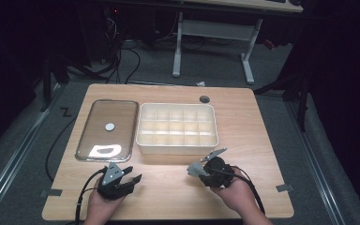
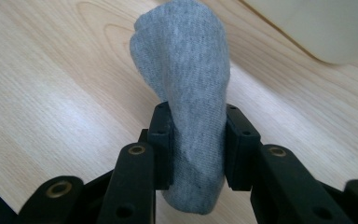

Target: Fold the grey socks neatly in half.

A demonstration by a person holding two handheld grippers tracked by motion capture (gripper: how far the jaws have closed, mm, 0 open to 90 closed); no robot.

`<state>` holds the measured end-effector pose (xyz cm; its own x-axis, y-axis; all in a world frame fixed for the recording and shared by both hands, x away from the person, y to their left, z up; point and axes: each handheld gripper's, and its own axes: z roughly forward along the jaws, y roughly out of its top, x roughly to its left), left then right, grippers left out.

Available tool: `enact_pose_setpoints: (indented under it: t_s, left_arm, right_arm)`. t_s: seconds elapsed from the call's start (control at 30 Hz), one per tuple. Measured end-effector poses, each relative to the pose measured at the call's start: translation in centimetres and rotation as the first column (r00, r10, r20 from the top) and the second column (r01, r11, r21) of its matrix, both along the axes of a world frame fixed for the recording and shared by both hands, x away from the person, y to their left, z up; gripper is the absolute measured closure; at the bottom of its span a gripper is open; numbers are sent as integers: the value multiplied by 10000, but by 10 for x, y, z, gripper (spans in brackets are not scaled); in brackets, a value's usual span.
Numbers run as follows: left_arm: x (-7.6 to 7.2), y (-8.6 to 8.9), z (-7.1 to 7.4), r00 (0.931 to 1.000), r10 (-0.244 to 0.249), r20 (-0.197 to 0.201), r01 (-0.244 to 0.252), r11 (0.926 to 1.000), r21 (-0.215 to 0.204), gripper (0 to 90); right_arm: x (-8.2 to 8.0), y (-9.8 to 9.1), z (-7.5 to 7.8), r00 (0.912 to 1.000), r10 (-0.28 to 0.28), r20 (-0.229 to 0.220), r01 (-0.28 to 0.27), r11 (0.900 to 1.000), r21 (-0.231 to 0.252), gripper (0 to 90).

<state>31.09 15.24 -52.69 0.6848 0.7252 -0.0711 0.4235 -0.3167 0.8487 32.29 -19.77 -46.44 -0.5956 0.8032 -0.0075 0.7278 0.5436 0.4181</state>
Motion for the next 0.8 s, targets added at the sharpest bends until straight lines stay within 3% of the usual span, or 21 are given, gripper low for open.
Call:
enact_pose_setpoints:
  t_s: [0.47,0.8]
  left_arm:
    - [0,-1,0,10000,-87,-28,87,10000,8,508]
    - [-1,-1,0,9999,-104,-16,104,9999,-6,508]
  right_arm:
    - [0,-28,7,9980,-626,42,626,9980,-21,693]
    - [18,-36,41,9939,-935,581,921,9954,272,695]
